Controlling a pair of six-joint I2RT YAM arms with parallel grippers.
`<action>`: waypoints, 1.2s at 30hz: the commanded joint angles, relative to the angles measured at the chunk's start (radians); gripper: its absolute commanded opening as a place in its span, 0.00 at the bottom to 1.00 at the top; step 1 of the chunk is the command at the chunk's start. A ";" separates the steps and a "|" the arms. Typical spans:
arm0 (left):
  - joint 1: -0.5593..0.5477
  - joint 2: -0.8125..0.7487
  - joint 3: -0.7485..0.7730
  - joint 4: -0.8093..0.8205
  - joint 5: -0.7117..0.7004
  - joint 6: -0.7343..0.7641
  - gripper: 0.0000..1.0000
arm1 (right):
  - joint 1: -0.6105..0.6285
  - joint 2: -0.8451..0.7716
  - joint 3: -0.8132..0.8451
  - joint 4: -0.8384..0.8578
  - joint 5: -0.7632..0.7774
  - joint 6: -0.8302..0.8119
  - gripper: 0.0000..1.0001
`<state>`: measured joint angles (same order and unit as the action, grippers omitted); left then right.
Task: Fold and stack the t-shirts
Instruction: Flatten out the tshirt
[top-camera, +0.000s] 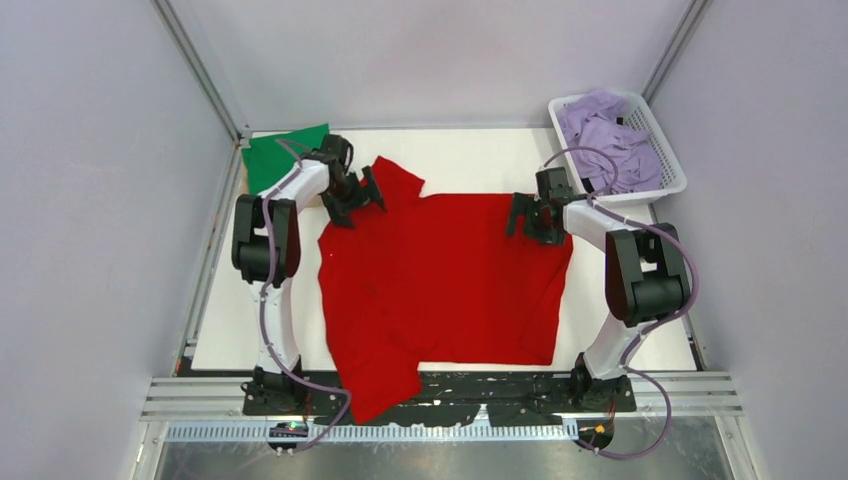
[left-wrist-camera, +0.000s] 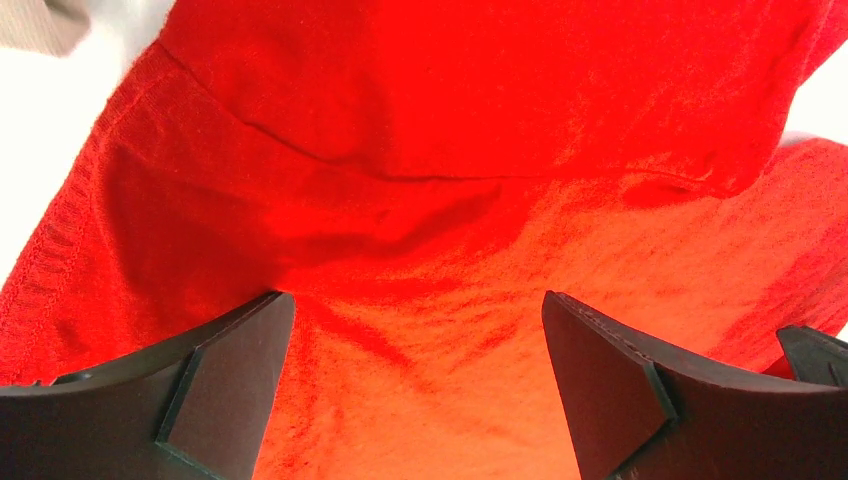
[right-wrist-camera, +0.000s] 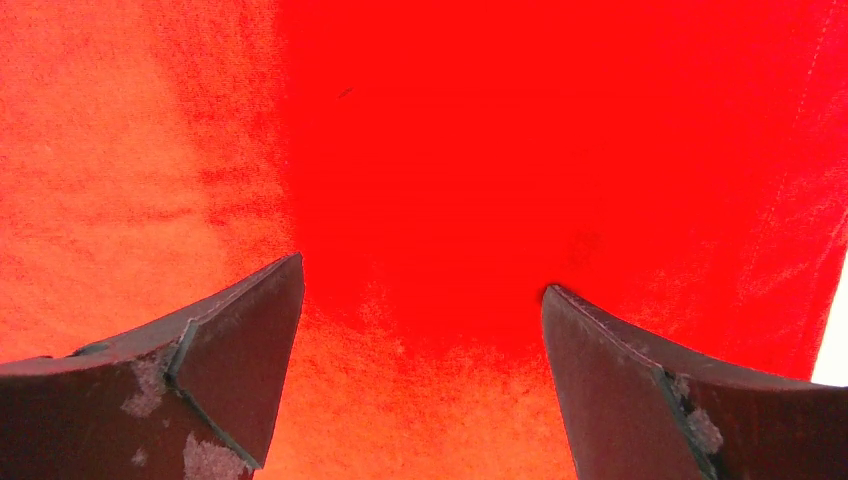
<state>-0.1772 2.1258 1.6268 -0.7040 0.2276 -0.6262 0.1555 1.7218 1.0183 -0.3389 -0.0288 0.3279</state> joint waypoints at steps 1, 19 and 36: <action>0.030 0.084 0.130 -0.059 -0.006 -0.005 1.00 | -0.020 0.113 0.130 -0.018 -0.046 0.001 0.95; 0.045 0.110 0.453 -0.083 -0.076 0.021 1.00 | 0.026 0.160 0.441 -0.203 0.060 -0.167 0.95; -0.227 -0.559 -0.554 0.213 -0.104 -0.008 1.00 | 0.387 -0.467 -0.294 -0.323 0.183 0.145 0.71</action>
<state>-0.3992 1.5898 1.2179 -0.6182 0.0811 -0.6022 0.5472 1.3300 0.8082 -0.6388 0.1535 0.3550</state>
